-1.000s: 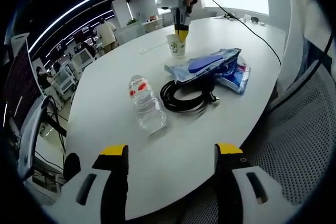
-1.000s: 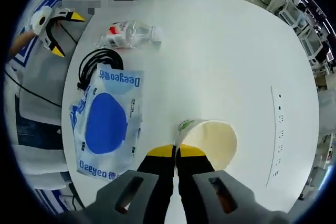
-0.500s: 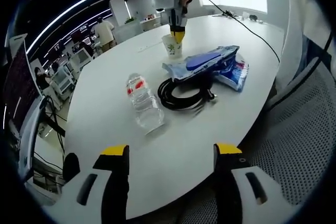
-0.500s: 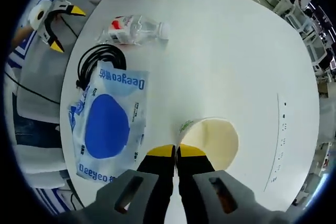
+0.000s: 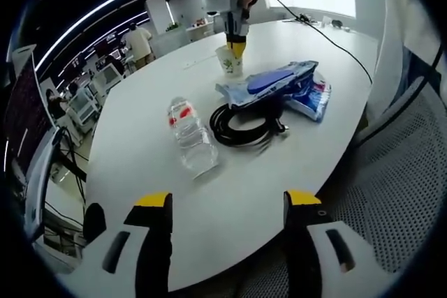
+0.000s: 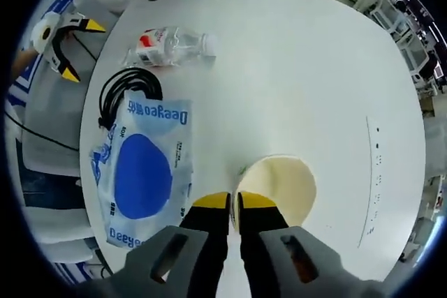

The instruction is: Arrange the tabletop items into an orderly group along one side of the table until the central work area is clear of visible clutter.

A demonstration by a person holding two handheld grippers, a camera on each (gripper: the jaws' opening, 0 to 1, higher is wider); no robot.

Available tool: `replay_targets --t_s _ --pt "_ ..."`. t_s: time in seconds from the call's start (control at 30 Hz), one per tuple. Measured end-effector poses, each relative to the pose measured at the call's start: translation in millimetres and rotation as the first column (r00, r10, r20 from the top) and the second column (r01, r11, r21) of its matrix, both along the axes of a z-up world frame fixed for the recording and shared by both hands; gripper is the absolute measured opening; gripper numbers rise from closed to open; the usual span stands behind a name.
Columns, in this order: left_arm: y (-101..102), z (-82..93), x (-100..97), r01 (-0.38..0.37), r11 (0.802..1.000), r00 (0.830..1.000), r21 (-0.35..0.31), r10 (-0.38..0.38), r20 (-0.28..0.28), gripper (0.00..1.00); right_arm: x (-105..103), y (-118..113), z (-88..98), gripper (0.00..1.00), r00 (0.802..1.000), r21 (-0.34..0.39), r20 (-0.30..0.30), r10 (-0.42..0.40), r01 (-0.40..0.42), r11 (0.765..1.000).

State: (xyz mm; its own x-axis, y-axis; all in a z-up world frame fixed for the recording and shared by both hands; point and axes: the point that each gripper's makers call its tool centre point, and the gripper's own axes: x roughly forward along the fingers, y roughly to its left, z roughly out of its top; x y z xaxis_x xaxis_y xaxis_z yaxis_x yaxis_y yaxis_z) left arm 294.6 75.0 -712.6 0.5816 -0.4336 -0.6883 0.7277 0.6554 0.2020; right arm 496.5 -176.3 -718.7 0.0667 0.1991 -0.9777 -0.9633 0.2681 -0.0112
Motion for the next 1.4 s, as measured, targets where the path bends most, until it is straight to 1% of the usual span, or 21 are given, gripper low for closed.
replay_targets --t_s 0.07,0.13,0.23,0.27,0.3,0.4,0.53,0.63,0.77,0.83,0.97,1.1,1.13,1.17,1.2,1.3,1.4 --pt "0 -0.4 -0.4 0.002 1.000 1.000 0.001 -0.002 -0.003 0.64 -1 -1 3.6 0.10 1.000 0.006 0.004 0.003 -0.003 1.000" --pt "-1 0.2 -0.1 0.000 1.000 1.000 -0.002 0.000 -0.001 0.64 1 -1 8.0 0.13 1.000 0.021 0.022 0.001 -0.002 1.000" --pt "-1 1.1 0.6 -0.007 1.000 1.000 -0.012 0.007 -0.002 0.65 4 2 15.8 0.17 0.999 0.069 0.041 -0.025 0.022 0.997" --pt "0 0.6 0.5 -0.007 1.000 1.000 -0.011 0.007 -0.003 0.65 3 4 21.8 0.18 0.997 0.100 0.047 -0.054 0.049 0.994" --pt "0 -0.3 0.2 -0.006 1.000 1.000 -0.007 0.006 -0.005 0.65 4 4 24.0 0.20 0.997 0.111 0.049 -0.061 0.055 0.992" --pt "-1 -1.8 -1.1 0.000 1.000 1.000 0.003 0.000 -0.012 0.65 1 0 30.3 0.23 0.996 0.129 0.062 -0.062 0.053 0.990" --pt "-1 -3.4 -1.7 0.002 1.000 1.000 0.008 -0.002 -0.018 0.65 -1 -8 37.5 0.29 0.993 0.149 0.079 -0.087 0.074 0.986" --pt "0 -3.6 -0.8 -0.010 1.000 1.000 0.003 0.010 -0.021 0.65 -5 -10 46.8 0.34 0.987 0.191 0.097 -0.129 0.109 0.976" --pt "2 -3.7 0.0 -0.021 1.000 0.999 0.000 0.021 -0.024 0.65 -13 -8 57.1 0.41 0.983 0.237 0.101 -0.153 0.126 0.963" --pt "2 -4.5 0.2 -0.025 1.000 0.999 0.002 0.025 -0.028 0.65 -18 -8 62.2 0.43 0.980 0.267 0.089 -0.177 0.148 0.952" --pt "2 -5.8 -0.8 -0.026 1.000 0.999 0.003 0.026 -0.037 0.65 -28 -3 75.9 0.45 0.969 0.350 0.078 -0.233 0.192 0.917" --pt "-1 -10.3 -4.7 -0.004 1.000 0.998 0.015 0.005 -0.057 0.65 -41 -6 84.8 0.47 0.963 0.395 0.064 -0.262 0.217 0.893" --pt "-1 -11.0 -5.4 -0.001 1.000 0.998 0.018 0.002 -0.060 0.65 -42 -6 86.6 0.47 0.958 0.410 0.062 -0.279 0.231 0.882" --pt "-1 -11.6 -6.2 0.000 1.000 0.998 0.021 0.001 -0.065 0.65 -44 -9 88.9 0.48 0.949 0.431 0.051 -0.311 0.260 0.864" --pt "-1 -11.8 -6.4 0.000 1.000 0.998 0.021 0.002 -0.067 0.65 -46 -11 89.9 0.49 0.945 0.438 0.043 -0.324 0.274 0.856" --pt "-1 -11.9 -6.0 -0.006 1.000 0.997 0.014 0.007 -0.073 0.65 -55 -21 91.0 0.54 0.936 0.449 0.039 -0.351 0.297 0.843" --pt "0 -13.7 -6.5 -0.005 1.000 0.997 0.020 0.007 -0.082 0.65 -64 -31 90.2 0.54 0.928 0.454 0.043 -0.371 0.313 0.834"
